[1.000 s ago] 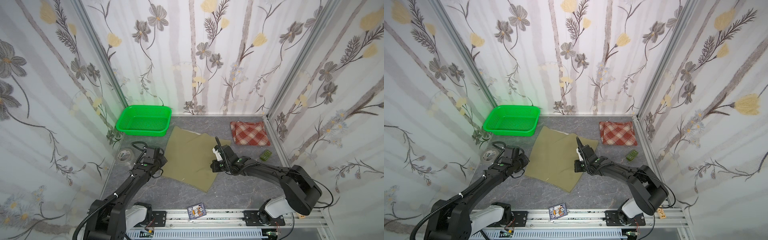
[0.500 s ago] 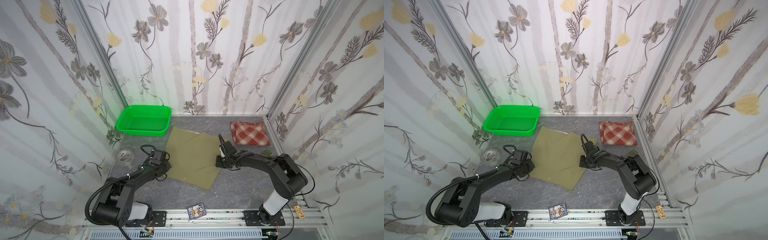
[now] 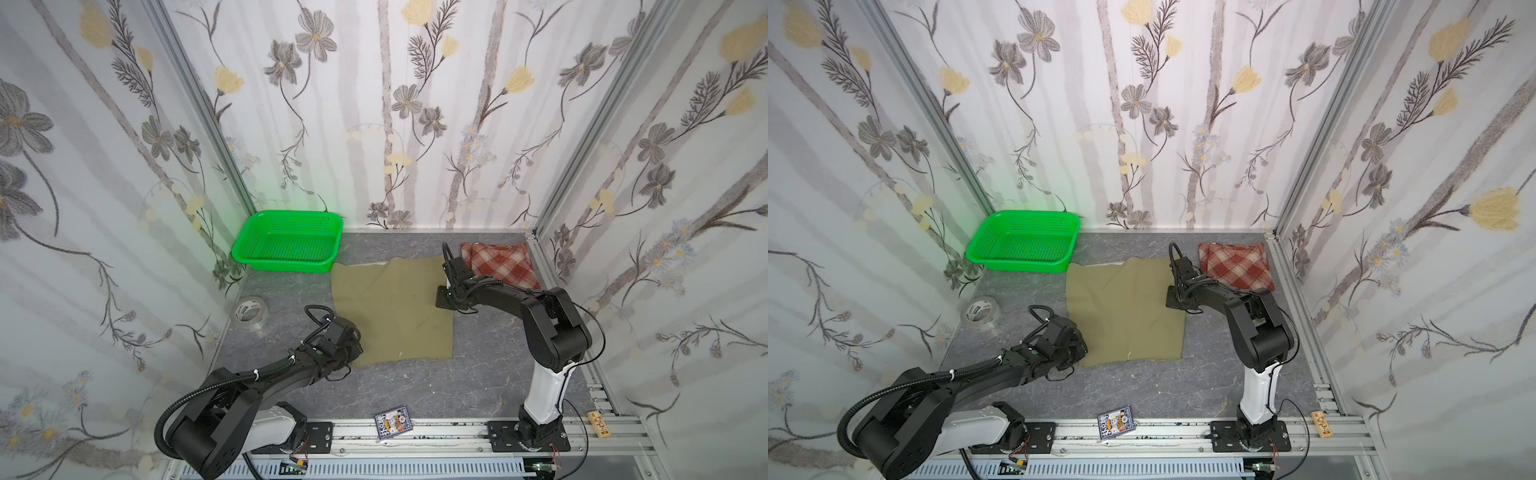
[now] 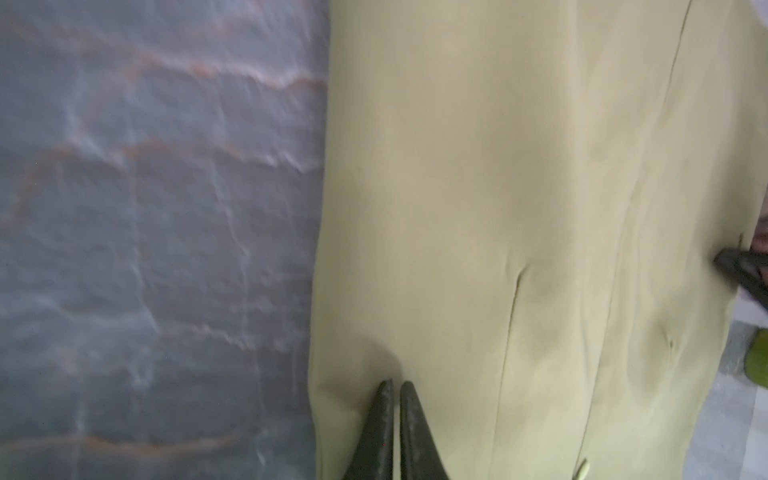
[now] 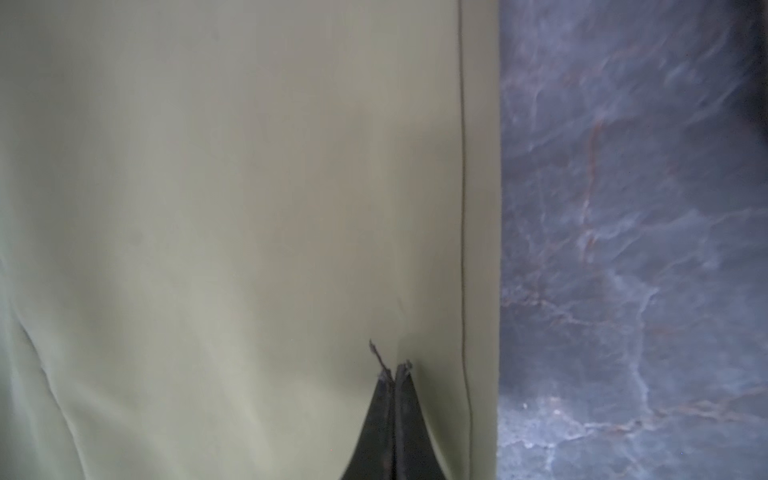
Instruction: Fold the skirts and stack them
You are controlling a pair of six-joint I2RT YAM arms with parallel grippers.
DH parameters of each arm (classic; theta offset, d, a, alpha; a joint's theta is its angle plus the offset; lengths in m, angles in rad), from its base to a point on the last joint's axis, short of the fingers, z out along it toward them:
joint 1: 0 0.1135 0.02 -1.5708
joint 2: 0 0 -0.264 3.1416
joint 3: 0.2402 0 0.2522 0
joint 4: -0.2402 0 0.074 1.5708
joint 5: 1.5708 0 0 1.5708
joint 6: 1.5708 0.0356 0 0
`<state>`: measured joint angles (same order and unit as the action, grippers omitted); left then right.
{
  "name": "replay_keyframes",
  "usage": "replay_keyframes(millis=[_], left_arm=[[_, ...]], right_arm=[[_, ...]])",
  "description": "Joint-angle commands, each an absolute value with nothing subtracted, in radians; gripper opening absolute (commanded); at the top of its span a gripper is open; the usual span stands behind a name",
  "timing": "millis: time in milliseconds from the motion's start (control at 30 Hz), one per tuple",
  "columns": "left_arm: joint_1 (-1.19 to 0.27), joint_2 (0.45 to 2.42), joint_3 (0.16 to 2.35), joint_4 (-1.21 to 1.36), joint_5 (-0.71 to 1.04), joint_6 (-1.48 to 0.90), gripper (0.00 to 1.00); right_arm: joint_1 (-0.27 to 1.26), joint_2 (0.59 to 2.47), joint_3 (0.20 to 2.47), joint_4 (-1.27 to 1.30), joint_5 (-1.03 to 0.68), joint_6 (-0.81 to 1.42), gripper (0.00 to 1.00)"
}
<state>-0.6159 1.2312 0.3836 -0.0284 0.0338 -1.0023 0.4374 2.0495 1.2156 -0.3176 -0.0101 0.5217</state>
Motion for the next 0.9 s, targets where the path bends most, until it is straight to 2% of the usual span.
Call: replay_keyframes(millis=[0, 233, 500, 700, 867], left_arm=[[-0.659, 1.222, 0.410, -0.132, 0.026, -1.049, 0.10], [-0.643, 1.267, 0.614, -0.192, -0.094, -0.954, 0.13], [-0.547, 1.539, 0.866, -0.189, -0.150, -0.792, 0.11], [-0.506, 1.687, 0.905, -0.186, -0.123, -0.720, 0.07], [-0.519, 1.681, 0.828, -0.162, -0.085, -0.758, 0.05]], right_arm=[[0.450, 2.011, 1.243, -0.311, 0.006, 0.494, 0.00], [0.554, 1.828, 1.068, -0.326, 0.018, 0.541, 0.00], [0.595, 1.674, 0.784, -0.250, -0.025, 0.673, 0.00], [0.594, 1.680, 0.727, -0.246, -0.006, 0.696, 0.00], [0.566, 1.752, 0.775, -0.242, 0.010, 0.669, 0.00]])
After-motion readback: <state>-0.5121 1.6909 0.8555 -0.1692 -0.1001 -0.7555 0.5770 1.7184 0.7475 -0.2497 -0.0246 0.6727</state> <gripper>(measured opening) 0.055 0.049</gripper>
